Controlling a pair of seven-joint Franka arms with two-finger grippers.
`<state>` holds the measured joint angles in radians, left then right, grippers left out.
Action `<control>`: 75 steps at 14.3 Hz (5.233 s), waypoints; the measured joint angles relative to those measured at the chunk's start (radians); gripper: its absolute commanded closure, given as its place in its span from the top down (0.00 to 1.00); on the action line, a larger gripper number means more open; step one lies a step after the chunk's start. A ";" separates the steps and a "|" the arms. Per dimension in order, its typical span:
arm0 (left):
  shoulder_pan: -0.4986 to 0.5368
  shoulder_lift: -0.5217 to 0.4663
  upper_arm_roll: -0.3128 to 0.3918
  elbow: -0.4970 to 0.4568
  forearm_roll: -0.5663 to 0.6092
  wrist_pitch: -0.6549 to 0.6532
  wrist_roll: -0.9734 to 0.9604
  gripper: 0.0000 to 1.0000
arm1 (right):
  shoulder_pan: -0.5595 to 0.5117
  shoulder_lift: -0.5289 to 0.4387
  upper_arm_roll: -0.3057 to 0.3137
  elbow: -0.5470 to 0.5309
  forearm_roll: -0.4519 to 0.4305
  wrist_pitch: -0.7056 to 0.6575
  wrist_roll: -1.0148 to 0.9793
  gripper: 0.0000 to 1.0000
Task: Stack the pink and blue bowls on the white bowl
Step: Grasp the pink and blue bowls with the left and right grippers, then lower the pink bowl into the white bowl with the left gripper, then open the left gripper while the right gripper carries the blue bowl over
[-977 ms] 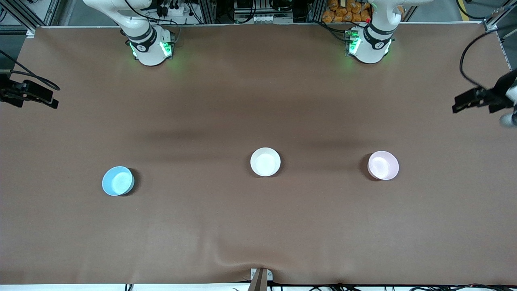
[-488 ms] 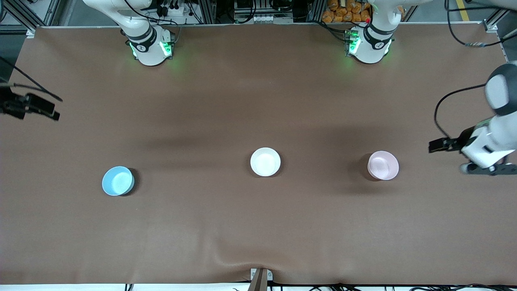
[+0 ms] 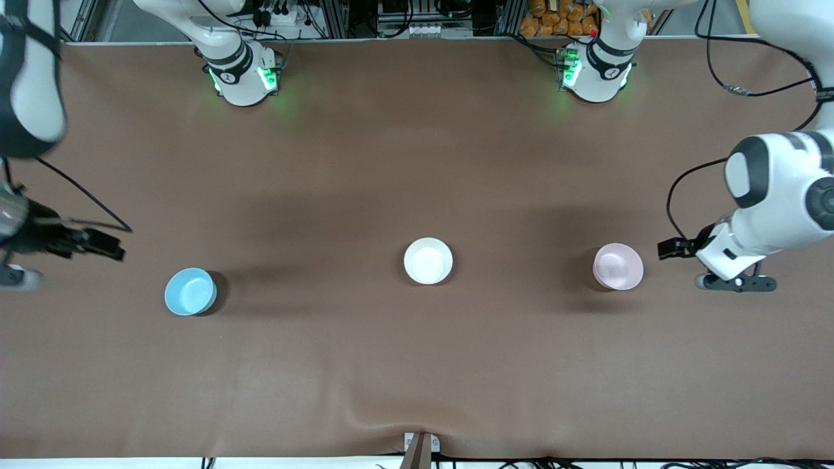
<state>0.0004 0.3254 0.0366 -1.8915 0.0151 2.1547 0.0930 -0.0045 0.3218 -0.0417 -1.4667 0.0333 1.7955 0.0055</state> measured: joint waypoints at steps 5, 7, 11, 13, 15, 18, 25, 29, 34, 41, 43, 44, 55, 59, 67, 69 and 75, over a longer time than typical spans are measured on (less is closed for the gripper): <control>0.000 0.096 -0.010 -0.014 0.000 0.122 0.001 0.96 | 0.021 0.146 -0.006 -0.001 -0.001 0.053 0.005 1.00; -0.001 0.130 -0.023 -0.015 0.000 0.161 0.001 0.91 | 0.002 0.162 -0.014 -0.006 -0.001 0.050 0.005 1.00; 0.000 0.173 -0.031 -0.015 0.000 0.198 0.001 0.65 | -0.085 0.211 -0.018 -0.089 -0.001 0.191 -0.054 1.00; 0.001 0.182 -0.030 -0.015 0.000 0.205 0.001 0.62 | -0.105 0.236 -0.018 -0.141 -0.001 0.324 -0.080 1.00; 0.001 0.186 -0.032 -0.015 0.000 0.205 0.001 0.59 | -0.104 0.249 -0.014 -0.158 -0.001 0.362 -0.082 1.00; 0.000 0.189 -0.041 -0.017 0.000 0.205 0.001 0.50 | -0.101 0.274 -0.007 -0.167 0.000 0.388 -0.081 1.00; 0.005 0.198 -0.042 -0.023 0.000 0.205 0.001 0.00 | -0.099 0.338 -0.003 -0.170 0.000 0.429 -0.059 1.00; 0.005 0.180 -0.049 -0.013 -0.034 0.192 0.001 0.00 | -0.099 0.353 -0.005 -0.182 0.000 0.429 -0.056 0.37; -0.001 0.163 -0.101 0.089 -0.077 0.102 -0.034 0.00 | -0.101 0.367 -0.006 -0.182 0.000 0.432 -0.054 0.00; -0.195 0.179 -0.158 0.220 -0.078 0.044 -0.393 0.00 | -0.099 0.346 -0.001 -0.174 0.004 0.427 -0.054 0.00; -0.261 0.195 -0.160 0.246 -0.078 0.044 -0.490 0.00 | -0.098 0.329 -0.001 -0.168 0.004 0.429 -0.054 0.00; -0.285 0.206 -0.161 0.261 -0.082 0.043 -0.531 0.00 | -0.097 0.314 0.000 -0.165 0.004 0.424 -0.054 0.00; -0.488 0.358 -0.162 0.409 -0.115 0.046 -0.724 0.00 | -0.018 0.166 0.029 -0.155 0.150 0.225 0.084 0.00; -0.523 0.377 -0.162 0.421 -0.116 0.056 -0.736 0.00 | 0.058 0.134 0.032 -0.155 0.151 0.194 0.240 0.00; -0.561 0.386 -0.153 0.421 -0.116 0.072 -0.734 0.00 | 0.162 0.115 0.034 -0.183 0.226 0.187 0.408 0.00; -0.551 0.390 -0.149 0.419 -0.116 0.072 -0.720 0.00 | 0.180 0.108 0.034 -0.194 0.236 0.187 0.433 0.00; -0.556 0.393 -0.150 0.403 -0.116 0.073 -0.718 0.00 | 0.328 0.099 0.035 -0.203 0.240 0.250 0.669 0.00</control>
<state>-0.5557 0.7183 -0.1136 -1.4886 -0.1005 2.2281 -0.6253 0.3232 0.4210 -0.0063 -1.6694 0.2733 2.0459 0.6748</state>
